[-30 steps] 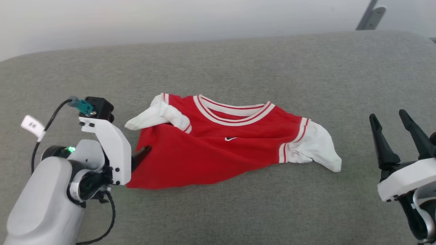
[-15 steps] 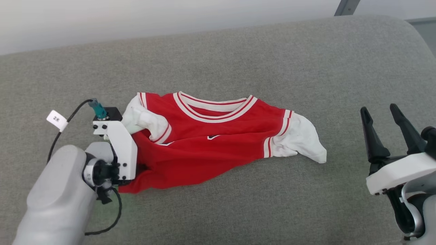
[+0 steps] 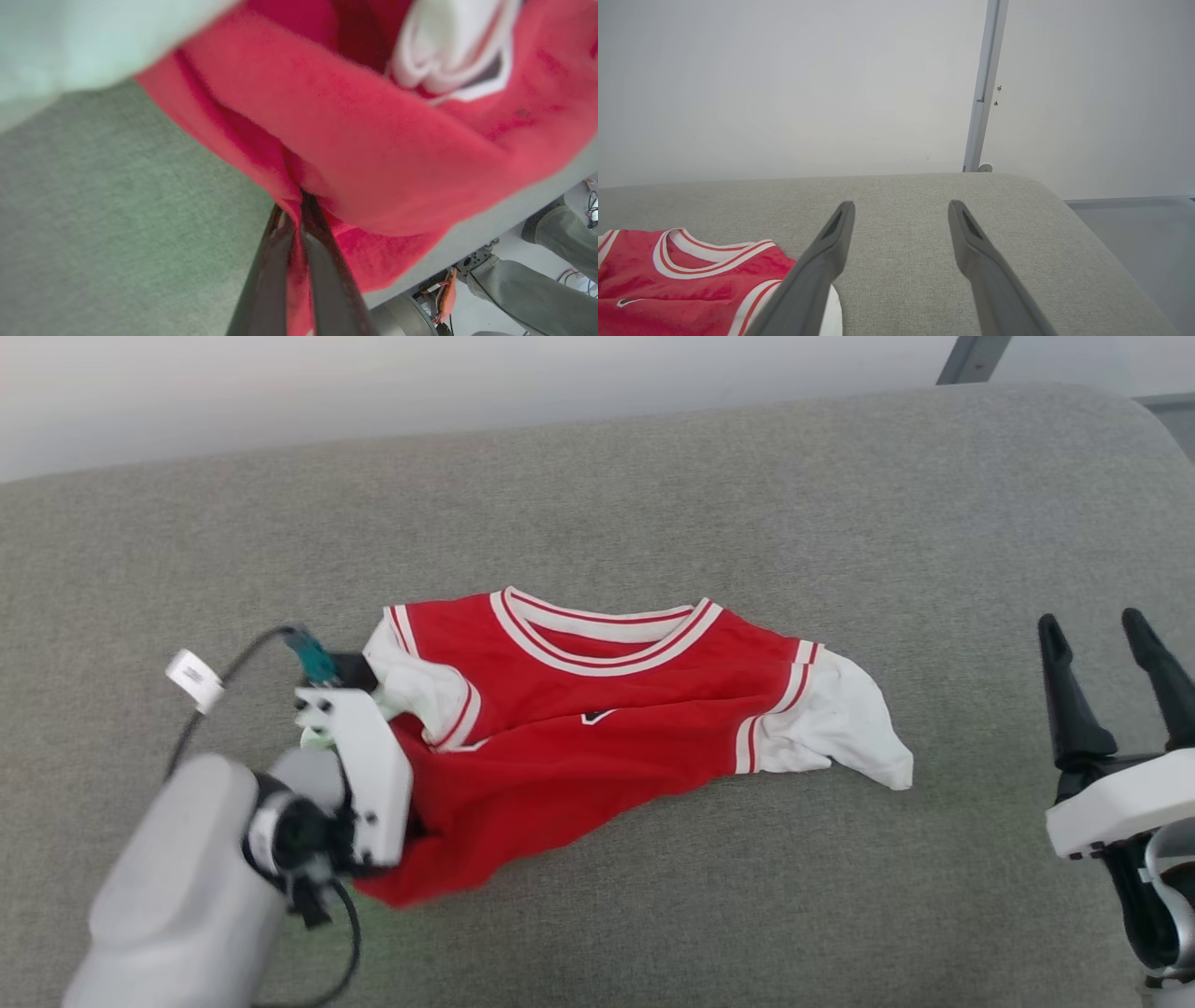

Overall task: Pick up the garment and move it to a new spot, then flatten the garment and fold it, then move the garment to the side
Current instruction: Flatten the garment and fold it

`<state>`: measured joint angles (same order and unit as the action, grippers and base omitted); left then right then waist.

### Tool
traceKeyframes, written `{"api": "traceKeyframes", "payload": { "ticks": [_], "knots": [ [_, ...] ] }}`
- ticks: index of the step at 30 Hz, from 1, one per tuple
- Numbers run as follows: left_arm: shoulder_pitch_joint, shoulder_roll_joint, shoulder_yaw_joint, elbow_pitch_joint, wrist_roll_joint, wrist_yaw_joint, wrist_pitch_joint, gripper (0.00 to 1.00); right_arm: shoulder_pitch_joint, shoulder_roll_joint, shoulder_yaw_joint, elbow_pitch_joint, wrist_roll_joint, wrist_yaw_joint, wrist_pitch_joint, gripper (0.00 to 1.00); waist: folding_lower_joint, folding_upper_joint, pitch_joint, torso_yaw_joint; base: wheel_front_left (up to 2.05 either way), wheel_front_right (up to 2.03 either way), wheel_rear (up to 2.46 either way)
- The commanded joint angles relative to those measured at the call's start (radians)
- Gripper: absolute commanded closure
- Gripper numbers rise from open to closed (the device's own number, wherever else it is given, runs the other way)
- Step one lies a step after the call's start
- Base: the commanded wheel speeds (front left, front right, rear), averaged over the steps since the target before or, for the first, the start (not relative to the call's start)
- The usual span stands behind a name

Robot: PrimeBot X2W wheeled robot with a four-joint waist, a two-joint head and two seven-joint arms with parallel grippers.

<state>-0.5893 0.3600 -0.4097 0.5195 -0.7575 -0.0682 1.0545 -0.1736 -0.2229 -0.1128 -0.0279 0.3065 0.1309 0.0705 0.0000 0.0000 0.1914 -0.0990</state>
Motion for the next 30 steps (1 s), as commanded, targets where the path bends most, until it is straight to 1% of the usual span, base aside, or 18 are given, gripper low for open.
{"api": "traceKeyframes", "payload": {
  "ticks": [1, 5, 6, 9, 11, 12, 17, 18, 19, 20, 23, 27, 30],
  "knots": [
    [0.047, -0.001, -0.008, -0.052, -0.018, 0.012, 0.028, 1.0, 0.005, -0.004, -0.008, -0.009, -0.004, 0.0, 0.006, 0.0, 0.0, 0.0, 0.0, 0.007, 0.0, 0.0, 0.0],
    [0.15, 0.019, -0.022, -0.254, -0.031, 0.065, 0.097, 1.0, 0.006, -0.007, -0.015, -0.021, -0.004, 0.0, 0.014, 0.0, 0.0, 0.0, 0.005, 0.017, 0.0, 0.0, 0.0],
    [0.21, 0.022, -0.028, -0.349, -0.046, 0.1, 0.131, 1.0, 0.001, -0.01, -0.015, -0.023, -0.004, 0.0, 0.017, 0.0, 0.0, 0.0, 0.009, 0.019, 0.0, 0.0, 0.0],
    [0.284, 0.031, -0.036, -0.462, -0.063, 0.139, 0.168, 1.0, -0.007, -0.011, -0.016, -0.03, 0.001, 0.0, 0.024, 0.0, 0.0, 0.0, 0.016, 0.02, 0.0, 0.0, 0.0],
    [0.32, 0.033, -0.044, -0.504, -0.068, 0.161, 0.184, 1.0, -0.009, -0.013, -0.016, -0.032, 0.003, 0.0, 0.025, 0.0, 0.0, 0.0, 0.02, 0.021, 0.0, 0.0, 0.0],
    [0.32, 0.033, -0.044, -0.504, -0.068, 0.161, 0.184, 1.0, -0.009, -0.013, -0.016, -0.032, 0.003, 0.0, 0.025, 0.0, 0.0, 0.0, 0.02, 0.021, 0.0, 0.0, 0.0],
    [0.355, 0.024, -0.03, -0.514, -0.076, 0.199, 0.174, 1.0, -0.01, -0.009, -0.003, -0.024, 0.01, 0.0, 0.029, 0.0, 0.0, 0.0, 0.023, 0.02, 0.0, 0.0, 0.0],
    [0.349, 0.025, -0.022, -0.515, -0.07, 0.198, 0.159, 0.93, -0.01, -0.01, -0.001, -0.022, 0.01, 0.0, 0.028, 0.0, 0.0, 0.0, 0.022, 0.019, 0.0, 0.0, 0.0],
    [0.341, 0.025, -0.017, -0.516, -0.064, 0.197, 0.148, 0.25, -0.009, -0.01, 0.002, -0.019, 0.01, 0.0, 0.027, 0.0, 0.0, 0.0, 0.021, 0.02, 0.0, 0.0, 0.0],
    [0.337, 0.025, -0.013, -0.517, -0.068, 0.201, 0.146, 0.0, -0.009, -0.012, 0.002, -0.015, 0.01, 0.0, 0.025, 0.0, 0.0, 0.0, 0.018, 0.02, 0.0, 0.0, 0.0],
    [0.309, 0.045, 0.007, -0.54, -0.073, 0.215, 0.17, 0.0, 0.0, -0.013, 0.006, -0.012, 0.009, 0.0, 0.023, 0.0, 0.0, 0.0, 0.004, 0.022, 0.0, 0.0, 0.0],
    [0.255, 0.073, 0.031, -0.604, -0.086, 0.248, 0.234, 0.0, 0.015, -0.002, 0.01, -0.017, 0.001, 0.0, 0.02, 0.0, 0.0, 0.0, -0.014, 0.023, 0.0, 0.0, 0.0],
    [0.189, 0.101, 0.049, -0.643, -0.065, 0.272, 0.273, 0.0, 0.018, 0.008, 0.016, -0.019, 0.0, 0.0, 0.02, 0.0, 0.0, 0.0, -0.023, 0.02, 0.0, 0.0, 0.0]
  ]
}}
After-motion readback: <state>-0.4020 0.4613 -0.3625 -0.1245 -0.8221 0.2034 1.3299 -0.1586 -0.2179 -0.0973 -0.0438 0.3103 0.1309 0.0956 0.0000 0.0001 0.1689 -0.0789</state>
